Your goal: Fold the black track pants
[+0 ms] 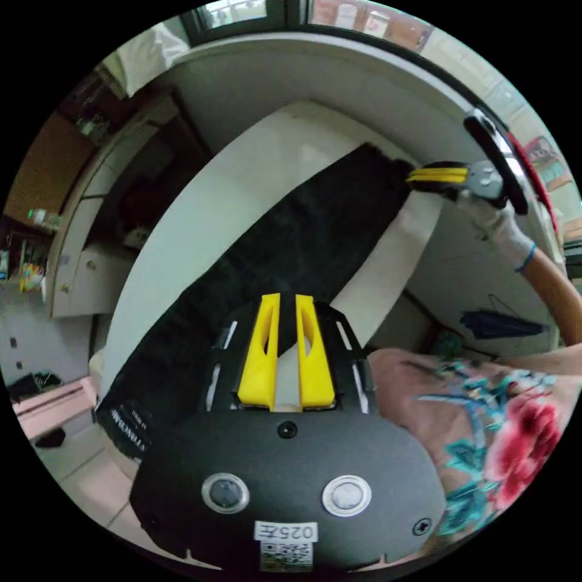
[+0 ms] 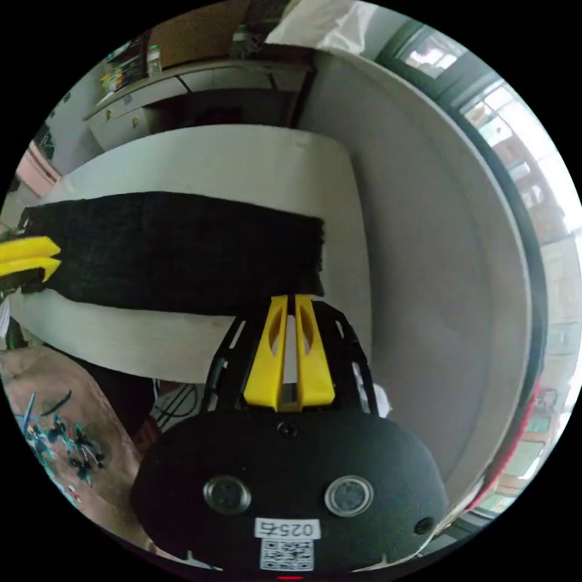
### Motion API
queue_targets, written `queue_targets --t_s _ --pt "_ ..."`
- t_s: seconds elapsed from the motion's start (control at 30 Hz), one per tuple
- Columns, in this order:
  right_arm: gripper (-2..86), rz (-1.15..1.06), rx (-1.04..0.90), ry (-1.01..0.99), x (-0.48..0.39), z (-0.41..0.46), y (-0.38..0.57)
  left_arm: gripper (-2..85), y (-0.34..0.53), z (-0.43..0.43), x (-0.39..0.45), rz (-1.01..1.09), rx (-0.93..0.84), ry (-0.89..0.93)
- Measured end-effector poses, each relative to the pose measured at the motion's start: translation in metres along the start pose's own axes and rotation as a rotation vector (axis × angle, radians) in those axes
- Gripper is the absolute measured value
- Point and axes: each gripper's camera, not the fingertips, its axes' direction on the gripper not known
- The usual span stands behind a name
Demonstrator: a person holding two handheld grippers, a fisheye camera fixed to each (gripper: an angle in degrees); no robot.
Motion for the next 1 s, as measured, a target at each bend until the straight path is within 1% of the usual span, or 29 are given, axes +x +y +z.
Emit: queue_targets --t_s 0.07,0.1,0.13,0.17,0.2,0.23,0.27,0.3,0.33,0.4,0.47,0.5,0.53,0.57,0.6,0.63,0.67,0.73,0.77,0.9,1.0 --pt "1.5 0.064 0.008 -0.069 0.011 0.005 -0.001 0.5 0.022 0.025 -0.02 -0.078 -0.114 -0.037" --pt "2.6 0.093 -0.009 -0.099 0.016 0.007 -0.001 0.7 0.038 0.047 -0.032 -0.145 -0.207 -0.031" --pt "3.5 0.122 -0.016 -0.13 0.022 0.007 0.0 0.1 0.054 0.034 -0.042 -0.192 -0.066 0.054" --pt "3.8 0.147 -0.02 -0.143 0.025 0.008 0.002 -0.3 0.058 0.033 -0.046 -0.222 -0.056 0.104" --pt "4.3 0.208 -0.025 -0.181 0.031 0.008 0.005 -0.6 0.062 0.032 -0.055 -0.302 -0.054 0.185" --pt "4.6 0.295 -0.031 -0.235 0.039 0.01 0.01 -0.8 0.061 0.032 -0.058 -0.347 -0.099 0.234" --pt "4.9 0.348 -0.029 -0.271 0.044 0.01 0.014 -0.8 0.059 0.03 -0.057 -0.338 -0.117 0.237" --pt "5.6 0.44 -0.024 -0.357 0.051 0.012 0.022 -0.9 0.053 0.025 -0.048 -0.276 -0.146 0.204" --pt "6.2 0.505 -0.014 -0.432 0.056 0.013 0.03 -0.9 0.048 0.015 -0.037 -0.212 -0.141 0.146" --pt "6.8 0.6 0.002 -0.491 0.062 0.011 0.041 -0.9 0.044 -0.004 -0.026 -0.185 -0.073 0.091" --pt "8.6 0.707 0.046 -0.594 0.066 0.011 0.051 -0.9 0.035 -0.016 -0.024 -0.208 -0.031 0.143" --pt "9.9 0.787 0.076 -0.691 0.068 0.013 0.058 -0.9 0.024 -0.017 -0.025 -0.227 -0.038 0.206" --pt "10.9 0.829 0.1 -0.782 0.066 0.019 0.062 -0.9 0.013 -0.015 -0.023 -0.239 -0.043 0.244" --pt "11.0 0.841 0.107 -0.81 0.064 0.022 0.063 -0.9 0.007 -0.013 -0.021 -0.236 -0.045 0.249" --pt "11.4 0.865 0.106 -0.822 0.06 0.029 0.061 -0.9 -0.006 -0.008 -0.014 -0.219 -0.063 0.231" --pt "10.6 0.899 0.095 -0.816 0.056 0.037 0.058 -1.0 -0.019 -0.001 -0.005 -0.185 -0.127 0.207" --pt "10.2 0.917 0.117 -0.818 0.055 0.038 0.057 -1.0 -0.024 -0.006 -0.002 -0.171 -0.093 0.181" --pt "9.8 0.976 0.177 -0.859 0.052 0.043 0.047 -0.9 -0.04 -0.01 0.012 -0.108 -0.17 0.113" --pt "9.8 0.99 0.181 -0.871 0.052 0.045 0.044 -0.9 -0.042 -0.011 0.015 -0.097 -0.181 0.101" --pt "8.8 1.071 0.16 -0.843 0.051 0.042 0.036 -0.9 -0.043 -0.022 0.032 -0.011 -0.171 0.03" --pt "11.1 1.084 0.112 -0.879 0.05 0.035 0.052 -0.9 -0.04 -0.03 0.033 -0.033 -0.147 0.046"
